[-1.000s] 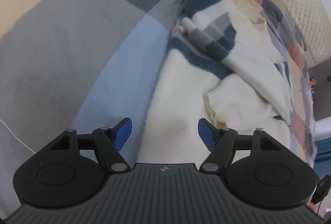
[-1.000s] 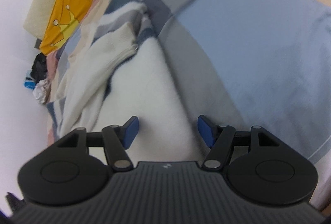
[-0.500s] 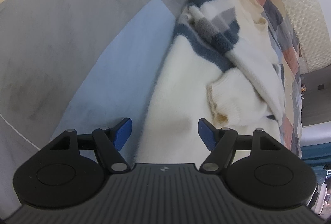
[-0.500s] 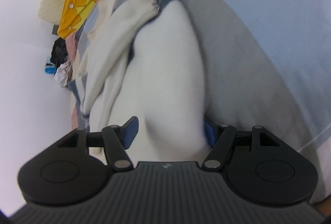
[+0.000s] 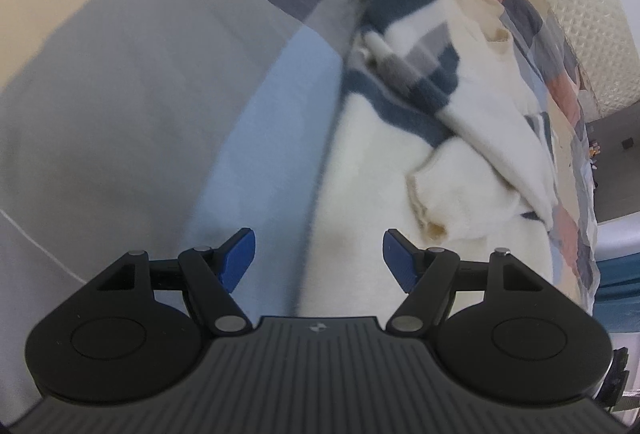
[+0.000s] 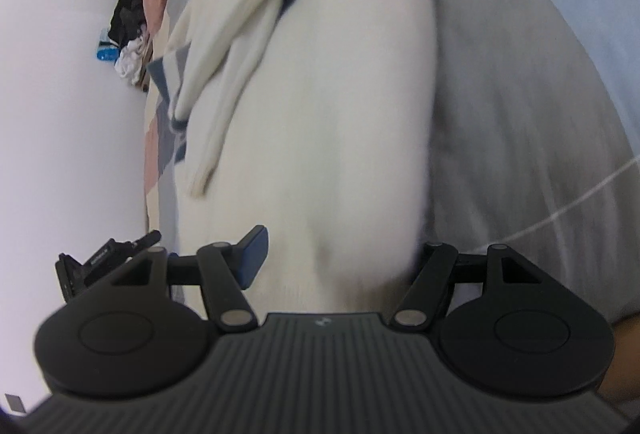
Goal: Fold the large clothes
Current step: 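Pinch the sweater hem with the right tool while the left tool approaches it, then pinch the sweater hem with the left tool beside the right tool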
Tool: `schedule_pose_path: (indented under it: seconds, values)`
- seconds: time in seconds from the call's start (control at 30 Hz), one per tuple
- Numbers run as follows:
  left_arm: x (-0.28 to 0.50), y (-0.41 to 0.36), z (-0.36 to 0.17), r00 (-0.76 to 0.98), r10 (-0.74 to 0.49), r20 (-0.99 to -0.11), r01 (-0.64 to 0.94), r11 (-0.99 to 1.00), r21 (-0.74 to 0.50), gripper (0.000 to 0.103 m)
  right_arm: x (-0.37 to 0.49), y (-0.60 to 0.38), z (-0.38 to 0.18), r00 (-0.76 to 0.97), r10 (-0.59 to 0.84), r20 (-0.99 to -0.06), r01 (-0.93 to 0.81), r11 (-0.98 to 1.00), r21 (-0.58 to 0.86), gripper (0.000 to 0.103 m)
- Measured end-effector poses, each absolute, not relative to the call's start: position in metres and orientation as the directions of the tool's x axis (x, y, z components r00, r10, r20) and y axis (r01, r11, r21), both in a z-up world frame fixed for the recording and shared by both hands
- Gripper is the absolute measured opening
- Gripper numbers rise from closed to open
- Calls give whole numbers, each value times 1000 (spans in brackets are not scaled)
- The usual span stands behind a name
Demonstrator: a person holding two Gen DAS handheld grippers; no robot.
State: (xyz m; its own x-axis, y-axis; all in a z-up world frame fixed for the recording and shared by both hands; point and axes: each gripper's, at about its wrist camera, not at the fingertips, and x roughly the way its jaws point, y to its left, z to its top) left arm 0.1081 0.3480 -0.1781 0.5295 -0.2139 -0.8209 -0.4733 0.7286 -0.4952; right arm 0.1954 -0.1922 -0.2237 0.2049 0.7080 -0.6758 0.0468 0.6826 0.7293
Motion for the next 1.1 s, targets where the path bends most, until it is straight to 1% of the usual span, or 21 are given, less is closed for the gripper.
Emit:
schedule_pose_path:
  seconds: [0.2,0.27,0.33,0.37,0.43,0.53,0.63,0.73,0.97,1.03,1.1]
  values:
    - [89,361,-186,545,-249,-801,-414,750,-515,75,188,-193,-222,217,701,-679,61,684,727,66]
    - [87,361,-194,551,-297,-780,-390,735,-555,75,185,-190,-220,227,695,-682,61,689,723,56]
    - [88,355,-202,544,-341,-766,-349,739,-577,75,184,-188,-217,240,679,-694,45,707,706,34]
    - [90,350,-205,540,-361,-761,-320,748,-582,75,184,-186,-216,244,679,-692,38,707,706,29]
    - [93,341,-210,536,-394,-747,-275,755,-595,75,184,-188,-215,268,702,-660,30,678,734,24]
    - [102,333,-217,535,-448,-716,-228,740,-633,75,183,-196,-210,327,752,-572,9,603,798,21]
    - [111,324,-223,534,-469,-703,-192,743,-641,76,181,-203,-206,372,772,-515,-8,558,830,20]
    - [118,315,-227,531,-498,-686,-149,742,-654,79,182,-207,-205,399,782,-479,-16,528,849,19]
    - [123,316,-232,564,-527,-636,-118,711,-693,79,185,-209,-203,448,799,-402,-39,467,884,18]
    - [124,317,-230,576,-554,-601,-87,690,-719,79,185,-210,-201,458,799,-390,-50,461,886,18]
    - [124,315,-228,599,-584,-547,-43,659,-751,79,186,-209,-200,458,798,-393,-46,462,885,18]
